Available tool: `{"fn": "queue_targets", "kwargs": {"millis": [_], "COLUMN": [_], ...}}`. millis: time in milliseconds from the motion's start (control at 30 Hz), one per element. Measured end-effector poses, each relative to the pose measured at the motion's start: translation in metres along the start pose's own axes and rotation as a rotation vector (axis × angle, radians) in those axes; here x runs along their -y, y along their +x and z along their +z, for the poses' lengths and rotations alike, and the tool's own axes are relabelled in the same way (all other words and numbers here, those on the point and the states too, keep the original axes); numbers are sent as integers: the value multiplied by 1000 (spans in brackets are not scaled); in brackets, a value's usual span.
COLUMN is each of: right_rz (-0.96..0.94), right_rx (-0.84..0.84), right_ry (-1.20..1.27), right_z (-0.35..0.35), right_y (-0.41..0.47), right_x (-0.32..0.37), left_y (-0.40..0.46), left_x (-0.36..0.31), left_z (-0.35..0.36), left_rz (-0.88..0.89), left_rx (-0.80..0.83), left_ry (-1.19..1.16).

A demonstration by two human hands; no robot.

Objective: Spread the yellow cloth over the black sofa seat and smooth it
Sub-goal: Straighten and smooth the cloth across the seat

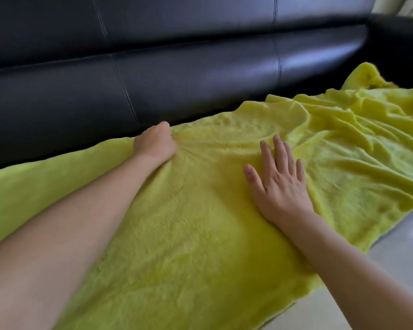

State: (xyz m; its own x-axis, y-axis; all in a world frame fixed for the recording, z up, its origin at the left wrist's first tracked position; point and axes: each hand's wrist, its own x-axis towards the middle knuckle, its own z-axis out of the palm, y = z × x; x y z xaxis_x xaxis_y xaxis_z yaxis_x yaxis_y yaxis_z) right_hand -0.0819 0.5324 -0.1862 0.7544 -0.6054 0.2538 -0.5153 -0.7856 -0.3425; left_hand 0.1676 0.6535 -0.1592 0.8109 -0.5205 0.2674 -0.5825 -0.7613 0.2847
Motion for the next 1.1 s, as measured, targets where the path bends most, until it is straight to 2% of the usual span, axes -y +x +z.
{"fn": "queue_targets", "kwargs": {"millis": [133, 167, 267, 300, 367, 433, 500, 533, 600, 667, 700, 767, 833, 933, 1000, 1100], "right_rz": [80, 89, 41, 34, 33, 40, 54, 60, 63, 83, 93, 96, 41, -137, -207, -185], "right_rx": [38, 61, 142, 159, 170, 168, 170, 179, 204, 246, 278, 294, 201, 112, 191, 319], "right_ry": [126, 108, -88, -128, -156, -176, -187, -194, -194, -212, -240, -312, -312, -185, -156, -134], "right_z": [-1, -1, 1, 1, 2, 3, 3, 3, 2, -2, -6, -14, -17, -5, 10, 27], "right_y": [7, 9, 13, 12, 12, 12, 13, 11, 11, 14, 15, 21, 30, 42, 45, 44], "right_x": [-4, -5, -2, -1, 2, 4, 5, 5, 7, 8, 9, 16, 31, 64, 77, 73], "left_y": [37, 46, 53, 54, 60, 65, 62, 58, 55, 56, 54, 46, 37, 20, 20, 33], "left_x": [-20, -24, -32, -34, -34, -31, -26, -26, -24, -25, -24, -12, 14, 41, 50, 60], "left_z": [-15, -16, -9, -4, -1, 4, 12, 18, 25, 21, 12, -6, -23, -31, -25, -25], "left_rz": [-106, -113, -99, -106, -156, -210, -156, -86, 23, 62, 51, -7, -95, -203, -202, -275], "left_rx": [-67, -33, 253, 272, 193, 15, -163, -195, -107, 16, 32, -58, -111, 114, 154, 55], "left_ry": [-210, -198, 6, 11, -84, -153, -81, -17, 71, 38, -7, -27, 121, 317, 241, 87]}}
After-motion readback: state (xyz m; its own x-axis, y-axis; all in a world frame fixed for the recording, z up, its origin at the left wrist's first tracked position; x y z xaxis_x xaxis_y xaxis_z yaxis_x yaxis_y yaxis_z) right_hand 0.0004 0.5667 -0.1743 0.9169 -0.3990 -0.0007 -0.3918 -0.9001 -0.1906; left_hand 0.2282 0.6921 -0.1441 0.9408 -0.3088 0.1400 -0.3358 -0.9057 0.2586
